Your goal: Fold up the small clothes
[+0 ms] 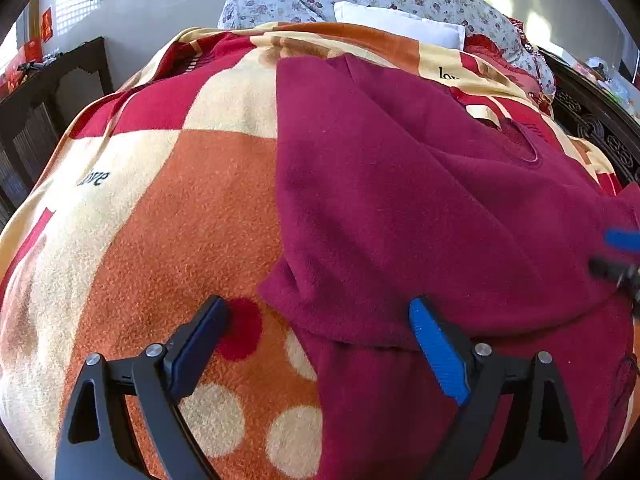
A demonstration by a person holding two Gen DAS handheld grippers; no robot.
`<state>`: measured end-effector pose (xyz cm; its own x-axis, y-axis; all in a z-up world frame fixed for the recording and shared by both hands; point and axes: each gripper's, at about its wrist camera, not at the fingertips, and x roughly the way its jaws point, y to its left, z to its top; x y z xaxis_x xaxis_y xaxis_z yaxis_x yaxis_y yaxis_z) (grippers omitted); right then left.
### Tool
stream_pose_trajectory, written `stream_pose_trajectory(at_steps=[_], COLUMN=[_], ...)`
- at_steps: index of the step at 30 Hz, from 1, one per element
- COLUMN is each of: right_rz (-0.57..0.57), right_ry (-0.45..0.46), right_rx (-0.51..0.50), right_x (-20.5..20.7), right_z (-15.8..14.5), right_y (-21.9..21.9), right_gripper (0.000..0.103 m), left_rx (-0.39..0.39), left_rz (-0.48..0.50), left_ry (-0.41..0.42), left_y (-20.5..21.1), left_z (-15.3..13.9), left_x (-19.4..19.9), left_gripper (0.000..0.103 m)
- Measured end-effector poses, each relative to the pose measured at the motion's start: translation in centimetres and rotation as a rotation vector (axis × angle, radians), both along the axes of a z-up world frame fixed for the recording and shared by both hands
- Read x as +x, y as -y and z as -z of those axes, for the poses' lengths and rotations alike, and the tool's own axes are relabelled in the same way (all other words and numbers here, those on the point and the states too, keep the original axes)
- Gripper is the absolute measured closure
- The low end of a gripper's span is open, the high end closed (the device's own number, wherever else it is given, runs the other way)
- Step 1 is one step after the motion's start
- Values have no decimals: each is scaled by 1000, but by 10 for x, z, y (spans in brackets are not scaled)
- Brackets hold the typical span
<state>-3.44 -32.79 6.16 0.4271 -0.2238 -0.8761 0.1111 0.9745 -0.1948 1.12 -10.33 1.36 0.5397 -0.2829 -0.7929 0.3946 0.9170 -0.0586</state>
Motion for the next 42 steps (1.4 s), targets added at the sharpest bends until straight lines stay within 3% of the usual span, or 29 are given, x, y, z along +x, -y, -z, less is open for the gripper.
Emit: stream_pose_trajectory(at_steps=[6,11,14,17,19,21,26,28,30,32,35,38,42], right_rz=[105,335,485,598,664,716,802,848,909,916,858,809,771], right_ry=[135,198,231,269,292,345,421,456,545,570,514,482,468], right_rx=[140,184,233,235,255,345,501,510,529,556,573,571,518], right_x=[-76,-147,-172,-186,-190,-188,-166,-162,-168,-164,-136,-110,-105], right_z=[-31,-39,-37,-34,-29,-22,2,5,4,3,7,13,10], right_y=[29,97,142,183,206,230,265,277,294,307,322,326,319], right_gripper=[43,38,38,38,38,38,38,38,38,38,38,36,33], left_rx=[-5,-37,-62,-65,-111,-152,-157,-159,-134,-115,-144,-185,-181], left_rz=[54,172,242,294,363,418,557,632,697,724,739,705,654], left_ry=[-5,-23,-52,-25,-97,-155,-152,-173,-139,-100,-109,-137,-90], left_y=[-8,0,11,25,34,47,84,100,114,119,118,116,108], left_z=[-17,-19,-17,-20,-19,-19,-26,-27,-30,-32,-39,-44,-50], left_x=[-30,-73,-98,-123,-133,-147,-186,-203,-219,-227,-225,-213,-196], left_gripper=[11,11,11,11,11,11,11,11,11,11,11,11,11])
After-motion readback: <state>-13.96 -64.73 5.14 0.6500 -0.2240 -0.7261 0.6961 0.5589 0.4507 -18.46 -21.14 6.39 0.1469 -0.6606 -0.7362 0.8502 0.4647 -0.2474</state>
